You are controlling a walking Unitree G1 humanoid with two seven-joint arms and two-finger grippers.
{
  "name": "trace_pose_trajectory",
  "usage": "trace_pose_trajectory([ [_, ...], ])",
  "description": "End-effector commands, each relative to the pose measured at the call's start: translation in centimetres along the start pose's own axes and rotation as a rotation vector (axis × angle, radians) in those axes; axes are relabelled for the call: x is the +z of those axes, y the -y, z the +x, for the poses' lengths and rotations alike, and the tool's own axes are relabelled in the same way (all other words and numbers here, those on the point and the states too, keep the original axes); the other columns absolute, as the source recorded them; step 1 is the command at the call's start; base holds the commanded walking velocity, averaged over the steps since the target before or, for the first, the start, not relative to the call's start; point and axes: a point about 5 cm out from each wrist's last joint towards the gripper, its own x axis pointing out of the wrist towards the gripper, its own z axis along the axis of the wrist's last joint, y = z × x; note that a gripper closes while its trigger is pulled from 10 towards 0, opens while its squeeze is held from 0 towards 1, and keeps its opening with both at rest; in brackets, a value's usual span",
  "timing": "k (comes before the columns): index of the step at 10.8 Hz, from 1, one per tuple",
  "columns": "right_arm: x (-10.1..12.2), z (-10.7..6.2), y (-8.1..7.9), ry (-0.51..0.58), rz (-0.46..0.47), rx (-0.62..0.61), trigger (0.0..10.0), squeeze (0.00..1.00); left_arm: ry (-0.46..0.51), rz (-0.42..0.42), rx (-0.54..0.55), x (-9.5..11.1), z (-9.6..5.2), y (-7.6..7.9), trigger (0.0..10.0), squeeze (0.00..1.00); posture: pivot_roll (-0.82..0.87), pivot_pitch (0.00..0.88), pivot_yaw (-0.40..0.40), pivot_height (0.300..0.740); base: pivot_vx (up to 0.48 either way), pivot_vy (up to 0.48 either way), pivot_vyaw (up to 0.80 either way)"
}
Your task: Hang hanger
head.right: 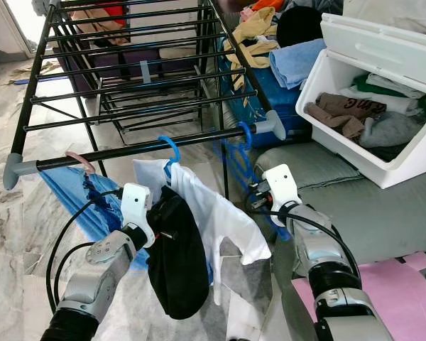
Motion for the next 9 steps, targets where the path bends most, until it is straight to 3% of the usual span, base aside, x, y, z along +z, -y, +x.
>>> trace_pose_trajectory([
  [1,0.3,0.2,0.0,0.003,-0.012,0.0,0.5,0.0,0.012,0.019,-0.003,0.5,0.1,0.1,10.0,0.0,-0.03,0.063,0.026,0.74,0.0,0.0,0.0],
  [4,0.6,0.2,0.1,0.018,-0.02,-0.006,0.4,0.0,0.012,0.019,-0.002,0.4,0.1,0.1,10.0,0.0,-0.02,0.063,0.024,0.74,0.0,0.0,0.0],
  [7,2.4,-1.1,0.2,0.176,-0.014,-0.101,0.4,0.0,0.005,0.016,0.014,0.2,-0.2,0.0,10.0,0.0,-0.03,0.067,0.017,0.74,0.0,0.0,0.0],
  [8,1.9,-2.1,-0.5,0.193,-0.001,-0.12,8.0,0.0,-0.003,0.018,0.016,0.0,-0.2,0.1,10.0,0.0,-0.03,0.07,0.02,0.74,0.0,0.0,0.0],
  [9,0.7,-3.3,-1.6,0.19,0.04,-0.167,10.0,0.0,-0.012,0.022,0.017,-0.2,0.0,0.4,10.0,0.0,-0.04,0.074,0.026,0.74,0.0,0.0,0.0],
])
